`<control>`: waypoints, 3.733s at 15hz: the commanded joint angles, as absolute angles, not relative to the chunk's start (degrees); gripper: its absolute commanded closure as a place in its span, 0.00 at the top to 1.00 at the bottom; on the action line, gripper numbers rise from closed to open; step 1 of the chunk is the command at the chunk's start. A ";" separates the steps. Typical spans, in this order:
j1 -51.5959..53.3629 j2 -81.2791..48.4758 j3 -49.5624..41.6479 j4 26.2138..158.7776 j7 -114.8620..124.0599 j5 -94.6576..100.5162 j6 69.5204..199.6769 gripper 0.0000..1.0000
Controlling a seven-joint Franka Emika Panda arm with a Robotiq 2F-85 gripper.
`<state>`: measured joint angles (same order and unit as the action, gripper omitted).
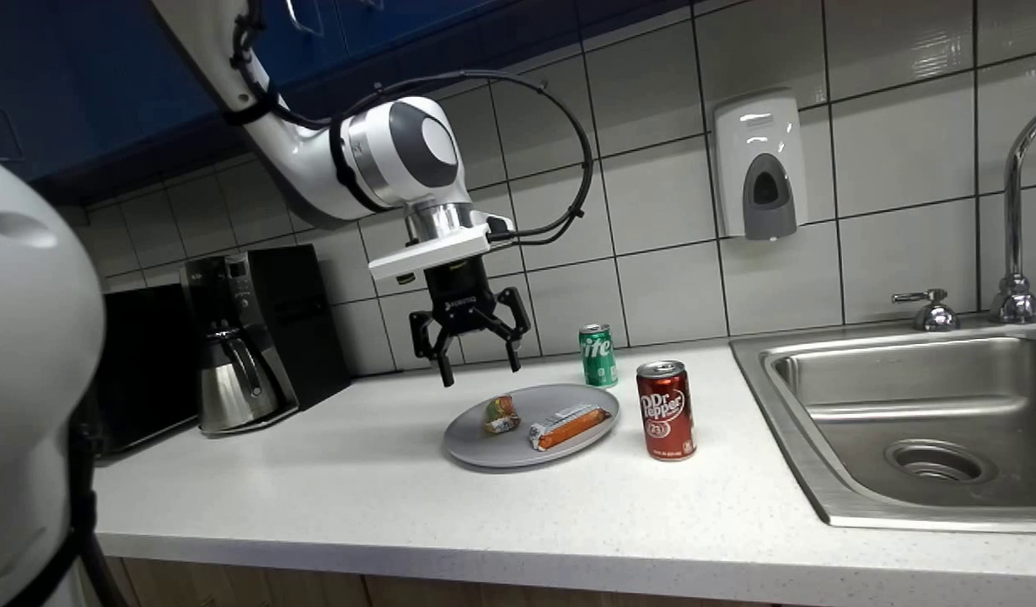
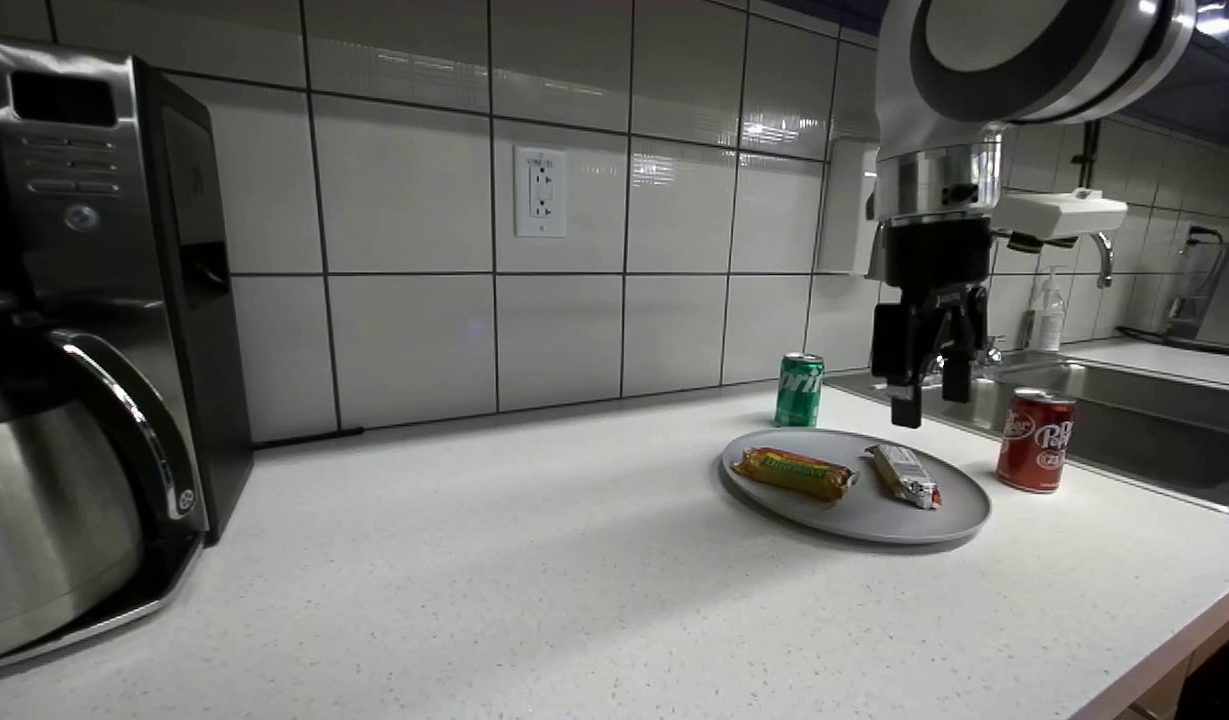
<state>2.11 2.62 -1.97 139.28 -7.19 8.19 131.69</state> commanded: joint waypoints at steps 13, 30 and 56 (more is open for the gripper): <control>3.16 -11.71 0.83 126.47 -6.08 11.16 129.80 1.00; 3.41 -21.89 0.22 118.84 -6.31 12.14 129.40 1.00; 6.82 -17.65 2.44 118.79 -3.09 11.29 129.35 0.18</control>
<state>5.85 -19.10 1.49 119.23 -5.90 10.72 131.46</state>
